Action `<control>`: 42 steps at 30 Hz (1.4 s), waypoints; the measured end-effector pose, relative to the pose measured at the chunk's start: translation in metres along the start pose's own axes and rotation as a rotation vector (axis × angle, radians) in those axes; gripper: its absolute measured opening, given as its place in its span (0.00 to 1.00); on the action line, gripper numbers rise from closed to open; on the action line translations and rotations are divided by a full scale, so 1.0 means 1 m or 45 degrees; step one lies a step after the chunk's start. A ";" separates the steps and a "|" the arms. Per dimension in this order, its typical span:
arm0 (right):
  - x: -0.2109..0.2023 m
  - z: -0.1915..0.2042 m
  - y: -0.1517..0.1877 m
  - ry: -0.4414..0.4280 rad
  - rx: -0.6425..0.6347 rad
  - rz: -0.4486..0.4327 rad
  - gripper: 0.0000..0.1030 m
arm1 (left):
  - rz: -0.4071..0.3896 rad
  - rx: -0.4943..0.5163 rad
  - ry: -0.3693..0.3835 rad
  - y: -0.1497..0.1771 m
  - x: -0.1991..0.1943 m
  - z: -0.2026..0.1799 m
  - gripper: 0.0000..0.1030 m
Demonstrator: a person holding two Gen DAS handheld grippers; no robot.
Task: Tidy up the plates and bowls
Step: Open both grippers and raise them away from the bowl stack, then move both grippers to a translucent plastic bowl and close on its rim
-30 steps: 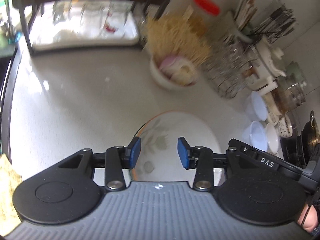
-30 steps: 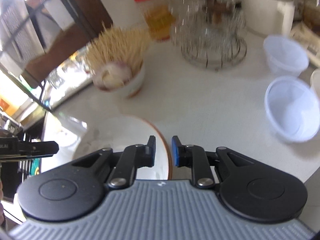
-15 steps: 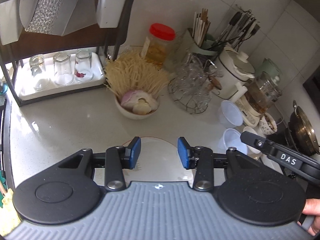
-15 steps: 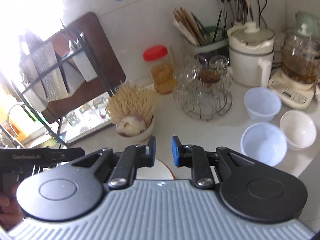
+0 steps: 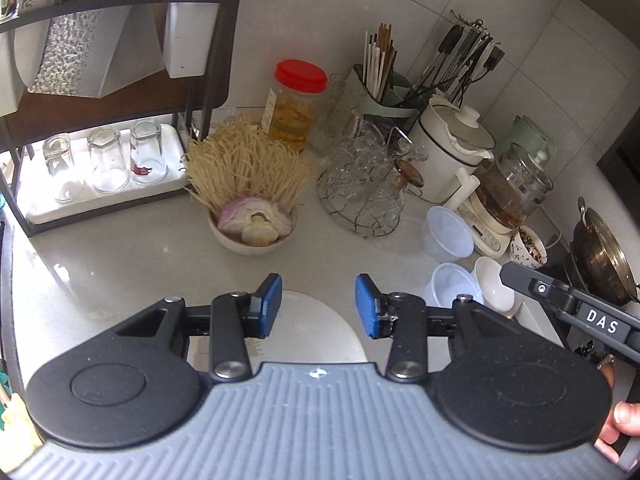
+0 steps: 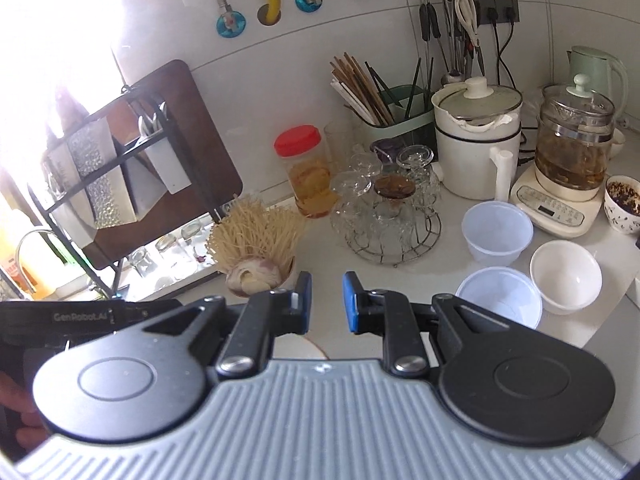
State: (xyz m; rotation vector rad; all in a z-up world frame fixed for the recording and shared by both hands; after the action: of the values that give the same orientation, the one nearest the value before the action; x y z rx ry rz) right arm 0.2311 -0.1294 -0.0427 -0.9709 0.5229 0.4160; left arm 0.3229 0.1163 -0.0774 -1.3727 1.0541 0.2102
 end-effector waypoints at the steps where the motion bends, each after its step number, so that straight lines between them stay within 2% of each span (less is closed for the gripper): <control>1: 0.001 -0.003 -0.002 -0.005 -0.013 0.001 0.21 | -0.003 -0.002 -0.006 -0.001 0.002 -0.005 0.45; 9: 0.002 -0.047 -0.025 -0.046 -0.059 0.041 0.20 | -0.019 -0.022 -0.077 -0.016 0.017 -0.055 0.45; 17: -0.001 -0.103 -0.039 -0.055 -0.034 0.087 0.21 | 0.026 -0.021 -0.114 -0.019 0.040 -0.117 0.45; 30: 0.001 -0.201 -0.037 0.027 0.097 0.153 0.21 | 0.106 -0.035 -0.075 -0.013 0.097 -0.188 0.49; 34: 0.013 -0.224 -0.030 0.065 0.142 0.219 0.21 | 0.127 -0.015 -0.059 -0.009 0.115 -0.203 0.50; 36: 0.019 -0.234 -0.026 0.072 0.176 0.250 0.23 | 0.136 -0.015 -0.050 -0.007 0.124 -0.208 0.51; 37: 0.021 -0.238 -0.025 0.055 0.191 0.266 0.28 | 0.140 -0.011 -0.046 -0.006 0.129 -0.210 0.51; 39: 0.026 -0.245 -0.023 0.028 0.233 0.283 0.47 | 0.151 -0.003 -0.045 -0.004 0.138 -0.214 0.53; 40: 0.028 -0.250 -0.023 0.034 0.254 0.283 0.51 | 0.159 -0.007 -0.029 -0.003 0.143 -0.216 0.53; 42: 0.034 -0.256 -0.022 0.041 0.284 0.298 0.52 | 0.178 -0.018 0.017 -0.001 0.154 -0.220 0.53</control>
State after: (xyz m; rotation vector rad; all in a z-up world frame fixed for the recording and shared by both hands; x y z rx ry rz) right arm 0.2114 -0.3570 -0.1657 -0.7052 0.6999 0.5398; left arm 0.3023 -0.1409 -0.1512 -1.3157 1.1630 0.3125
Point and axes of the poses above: each gripper's, at about its wrist camera, not at the fingertips, and x roughly the way its jaws point, z to its left, y to its underside, the point moved 6 cm from there along x, roughly the way its jaws point, and after that the axes turned 15 degrees about x, right-handed, at the moved point
